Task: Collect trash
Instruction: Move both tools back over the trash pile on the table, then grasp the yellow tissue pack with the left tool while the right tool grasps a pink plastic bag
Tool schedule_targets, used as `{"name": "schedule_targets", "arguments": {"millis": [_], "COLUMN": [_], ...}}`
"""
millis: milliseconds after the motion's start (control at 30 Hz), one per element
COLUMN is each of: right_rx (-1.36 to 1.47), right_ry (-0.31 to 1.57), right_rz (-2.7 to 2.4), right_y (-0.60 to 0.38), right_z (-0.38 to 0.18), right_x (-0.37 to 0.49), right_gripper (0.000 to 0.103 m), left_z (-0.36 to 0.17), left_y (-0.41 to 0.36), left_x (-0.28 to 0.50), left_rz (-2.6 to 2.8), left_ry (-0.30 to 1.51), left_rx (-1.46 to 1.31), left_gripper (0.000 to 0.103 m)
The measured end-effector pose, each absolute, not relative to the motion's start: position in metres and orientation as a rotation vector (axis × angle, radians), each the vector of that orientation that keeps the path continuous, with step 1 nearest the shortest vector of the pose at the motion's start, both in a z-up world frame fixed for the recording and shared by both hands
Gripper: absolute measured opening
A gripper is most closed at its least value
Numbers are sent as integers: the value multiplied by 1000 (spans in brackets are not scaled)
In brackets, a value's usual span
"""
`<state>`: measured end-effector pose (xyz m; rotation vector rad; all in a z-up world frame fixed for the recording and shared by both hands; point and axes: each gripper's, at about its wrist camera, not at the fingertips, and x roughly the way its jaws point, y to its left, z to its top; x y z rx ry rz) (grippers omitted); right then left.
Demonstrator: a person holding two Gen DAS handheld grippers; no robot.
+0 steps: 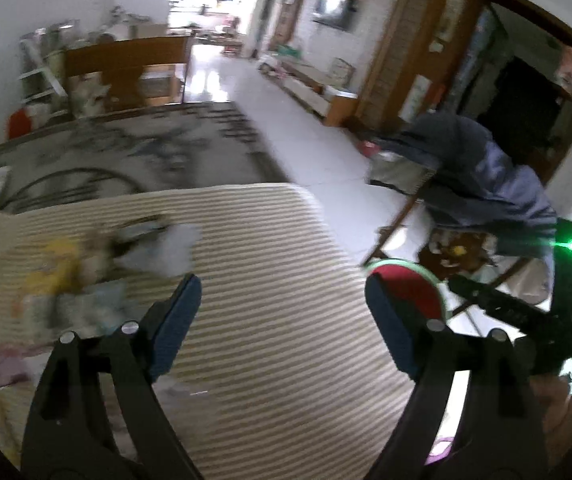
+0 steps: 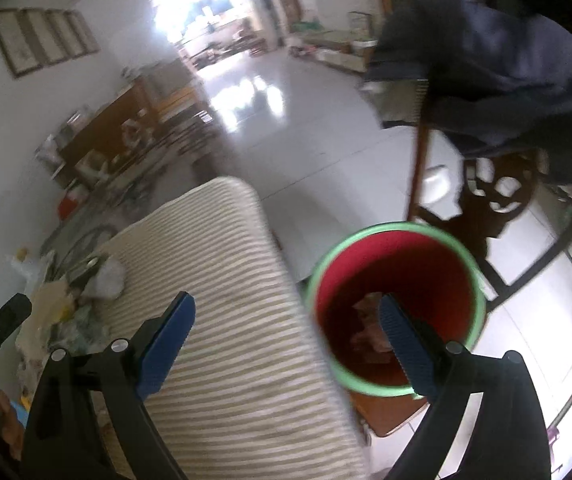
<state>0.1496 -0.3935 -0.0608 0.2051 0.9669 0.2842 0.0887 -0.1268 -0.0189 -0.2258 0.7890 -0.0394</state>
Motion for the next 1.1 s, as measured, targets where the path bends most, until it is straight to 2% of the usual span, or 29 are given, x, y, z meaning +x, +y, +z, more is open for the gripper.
{"name": "schedule_targets", "arguments": {"millis": [400, 667, 933, 1000, 1067, 1100], "right_rx": [60, -1, -122, -167, -216, -236], "right_ry": [1027, 1043, 1001, 989, 983, 981], "right_rz": [502, 599, 666, 688, 723, 739], "right_y": [-234, -154, -107, -95, -80, -73], "right_z": [-71, -76, -68, -66, -65, -65], "right_x": [112, 85, 59, 53, 50, 48], "right_gripper": [90, 90, 90, 90, 90, 90], "left_z": [-62, -96, -137, -145, -152, -156], "left_y": [54, 117, 151, 153, 153, 152], "left_x": [-26, -94, -107, -103, -96, -95], "left_rz": [316, 461, 443, 418, 394, 380], "left_ry": [933, 1035, 1110, 1124, 1144, 1154], "left_rx": [-289, -284, -417, -444, -457, -469], "left_gripper": [82, 82, 82, 75, 50, 44]}}
